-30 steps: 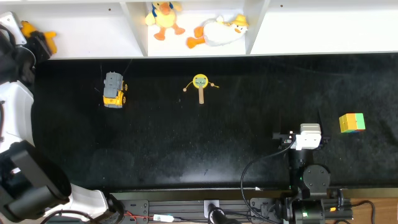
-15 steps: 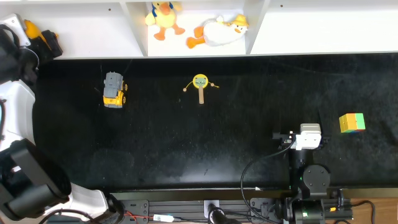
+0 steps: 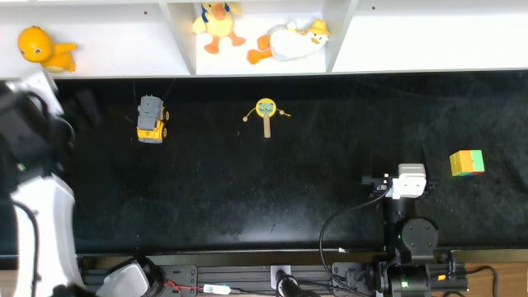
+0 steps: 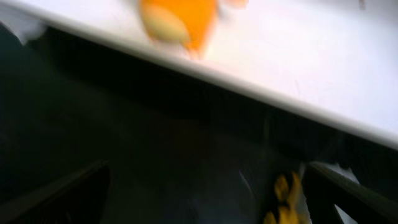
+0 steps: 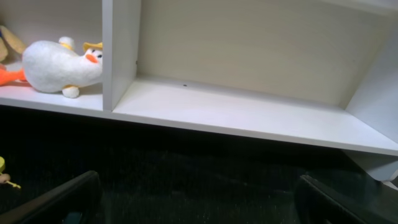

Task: Store Toys

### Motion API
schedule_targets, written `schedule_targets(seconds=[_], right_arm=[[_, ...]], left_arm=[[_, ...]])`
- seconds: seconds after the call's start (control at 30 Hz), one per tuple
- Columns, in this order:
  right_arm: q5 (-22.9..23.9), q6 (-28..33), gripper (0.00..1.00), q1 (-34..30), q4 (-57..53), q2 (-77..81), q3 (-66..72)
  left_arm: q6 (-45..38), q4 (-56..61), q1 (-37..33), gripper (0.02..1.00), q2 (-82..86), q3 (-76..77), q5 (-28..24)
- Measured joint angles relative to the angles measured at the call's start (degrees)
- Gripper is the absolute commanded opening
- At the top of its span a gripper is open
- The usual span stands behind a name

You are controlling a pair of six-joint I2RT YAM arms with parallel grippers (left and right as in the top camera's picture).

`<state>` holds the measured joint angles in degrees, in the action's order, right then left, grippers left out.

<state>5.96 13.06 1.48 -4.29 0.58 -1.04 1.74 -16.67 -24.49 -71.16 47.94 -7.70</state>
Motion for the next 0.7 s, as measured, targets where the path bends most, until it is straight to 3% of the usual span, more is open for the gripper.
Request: schedule_targets(seconds=[0.33, 0.7], right_arm=[[0.0, 0.0, 0.993, 0.0, 0.0, 0.0, 0.0], [0.0, 0.0, 0.996, 0.0, 0.0, 0.0, 0.0]], left_arm=[[1.3, -6.8, 17.4, 0.998, -1.7, -2.5, 1.4], [0.0, -5.6, 18.9, 0.998, -10.4, -2.5, 4.0]])
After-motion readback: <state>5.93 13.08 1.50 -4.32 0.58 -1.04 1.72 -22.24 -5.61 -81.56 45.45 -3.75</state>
